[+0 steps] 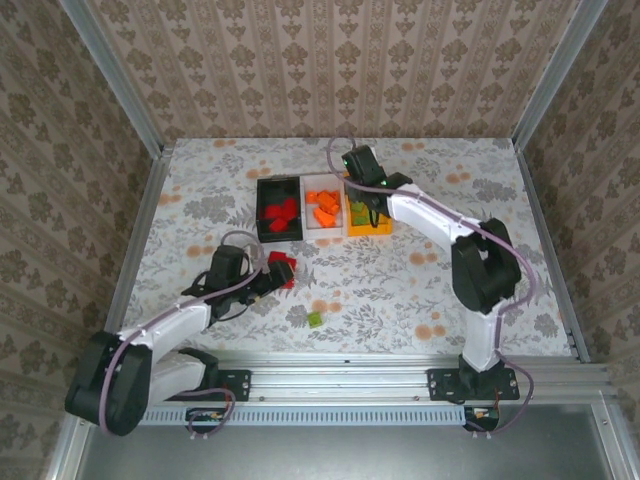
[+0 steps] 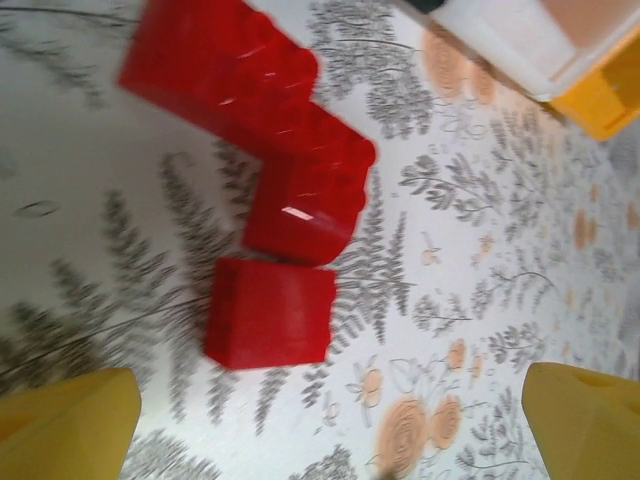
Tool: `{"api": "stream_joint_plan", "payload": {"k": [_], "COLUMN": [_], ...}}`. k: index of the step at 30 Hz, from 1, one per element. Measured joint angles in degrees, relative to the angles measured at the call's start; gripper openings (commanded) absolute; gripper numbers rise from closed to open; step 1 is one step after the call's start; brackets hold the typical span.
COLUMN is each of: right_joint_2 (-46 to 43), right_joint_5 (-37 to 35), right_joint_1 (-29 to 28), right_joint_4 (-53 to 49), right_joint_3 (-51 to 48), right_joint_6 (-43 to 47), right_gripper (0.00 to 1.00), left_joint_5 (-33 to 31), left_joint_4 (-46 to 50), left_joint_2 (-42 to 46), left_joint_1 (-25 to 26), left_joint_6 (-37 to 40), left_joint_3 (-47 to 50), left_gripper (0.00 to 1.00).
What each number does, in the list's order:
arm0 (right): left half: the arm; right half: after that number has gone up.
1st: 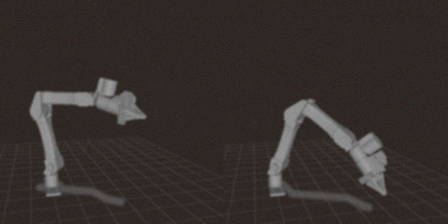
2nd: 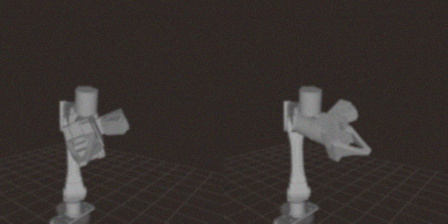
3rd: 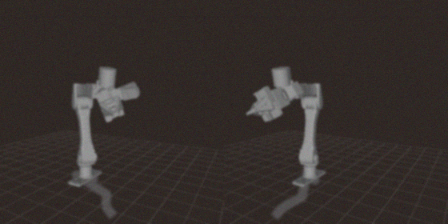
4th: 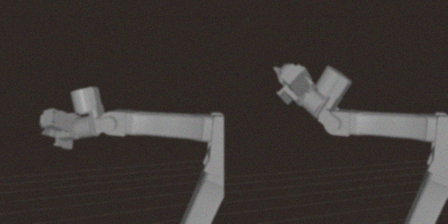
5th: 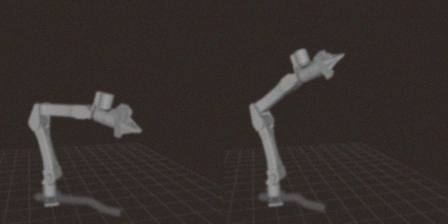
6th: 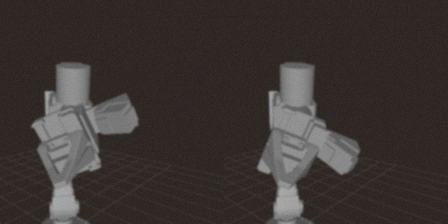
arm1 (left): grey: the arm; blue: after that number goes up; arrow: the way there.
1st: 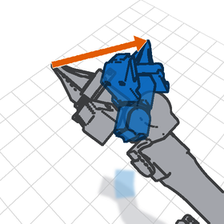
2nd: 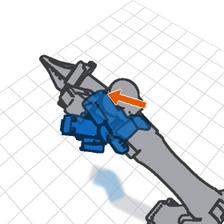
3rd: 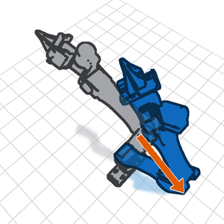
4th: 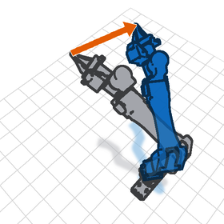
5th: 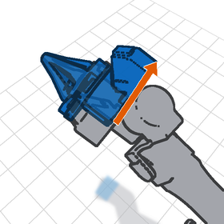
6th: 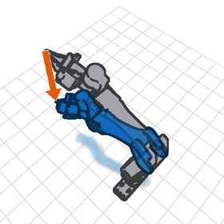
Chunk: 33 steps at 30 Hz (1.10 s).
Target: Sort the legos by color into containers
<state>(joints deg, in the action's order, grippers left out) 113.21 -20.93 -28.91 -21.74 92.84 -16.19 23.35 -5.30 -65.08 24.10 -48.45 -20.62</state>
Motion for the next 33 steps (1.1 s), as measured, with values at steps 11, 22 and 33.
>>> {"api": "stream_joint_plan", "payload": {"k": [11, 22, 33], "right_joint_2": [6.14, -23.30, -9.75], "right_joint_5": [2.14, -2.67, 0.59], "right_joint_1": [2.03, -24.98, -41.20], "right_joint_4": [-4.74, 2.01, 1.81], "right_joint_3": [3.26, -25.27, -31.19], "right_joint_6": [1.09, -8.98, -29.16], "right_gripper": [0.59, 0.76, 0.79], "left_joint_5": [2.80, -2.73, -3.74], "left_joint_4": [-3.69, 10.16, 18.88], "left_joint_2": [-3.61, 8.68, 15.02], "left_joint_1": [0.20, -5.57, -14.88], "left_joint_6": [1.33, 5.22, 5.16], "left_joint_3": [-4.94, -4.94, -1.40], "left_gripper": [1.00, 1.00, 1.00]}}
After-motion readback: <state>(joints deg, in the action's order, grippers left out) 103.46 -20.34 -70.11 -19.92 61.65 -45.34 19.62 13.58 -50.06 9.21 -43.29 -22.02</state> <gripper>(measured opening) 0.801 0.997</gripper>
